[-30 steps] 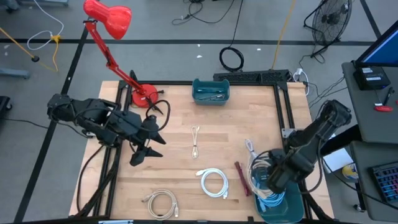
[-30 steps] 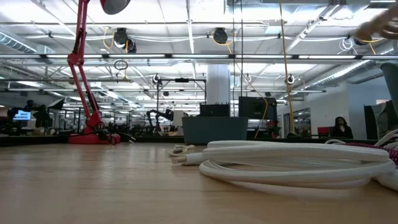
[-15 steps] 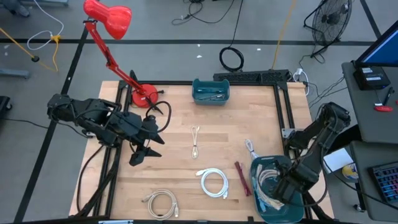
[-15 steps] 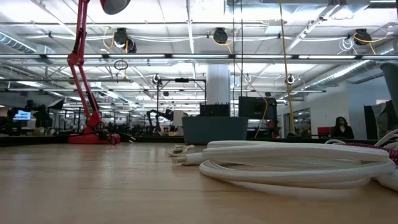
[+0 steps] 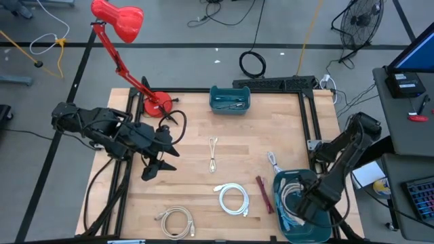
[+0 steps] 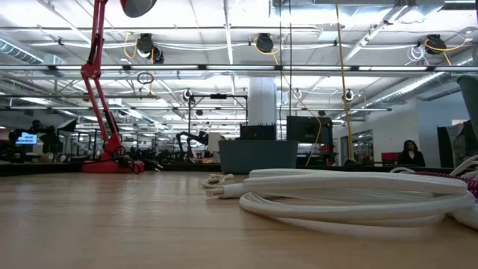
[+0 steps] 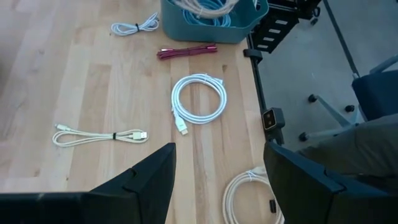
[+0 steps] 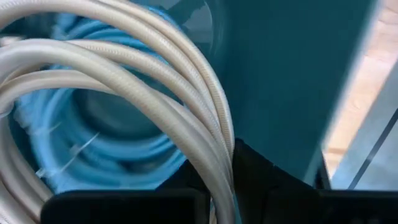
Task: Pick & Place USB Port
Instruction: Put the top light brown HDMI cable into the bottom blue bin
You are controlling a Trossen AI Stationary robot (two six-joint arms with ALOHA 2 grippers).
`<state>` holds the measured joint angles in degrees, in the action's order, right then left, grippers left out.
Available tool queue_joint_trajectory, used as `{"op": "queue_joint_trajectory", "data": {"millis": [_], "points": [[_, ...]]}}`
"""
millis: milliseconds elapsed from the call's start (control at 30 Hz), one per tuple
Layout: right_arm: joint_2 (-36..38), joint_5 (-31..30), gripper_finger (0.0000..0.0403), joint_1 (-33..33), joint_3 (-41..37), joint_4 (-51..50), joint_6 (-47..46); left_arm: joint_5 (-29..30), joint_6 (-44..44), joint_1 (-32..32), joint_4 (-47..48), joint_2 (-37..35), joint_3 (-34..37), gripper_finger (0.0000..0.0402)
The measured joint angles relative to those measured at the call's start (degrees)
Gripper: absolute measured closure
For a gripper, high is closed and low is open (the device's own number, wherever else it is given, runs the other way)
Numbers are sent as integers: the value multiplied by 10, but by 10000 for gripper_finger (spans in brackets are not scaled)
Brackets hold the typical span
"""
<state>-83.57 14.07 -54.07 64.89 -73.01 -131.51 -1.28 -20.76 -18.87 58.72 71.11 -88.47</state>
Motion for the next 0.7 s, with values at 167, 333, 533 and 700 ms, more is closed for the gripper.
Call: {"op": "queue_joint_trajectory", "data": {"millis": [167,333,533,700], "points": [[1,12,374,8,-69,82,0,3,-8,0,0,0,0,158],[2,11,374,15,-89,140,-1,4,-18,0,0,0,0,158],[2,16,374,15,-83,170,-1,5,-18,0,0,0,0,158],[2,40,374,15,-83,161,0,14,-17,0,0,0,0,158]]}}
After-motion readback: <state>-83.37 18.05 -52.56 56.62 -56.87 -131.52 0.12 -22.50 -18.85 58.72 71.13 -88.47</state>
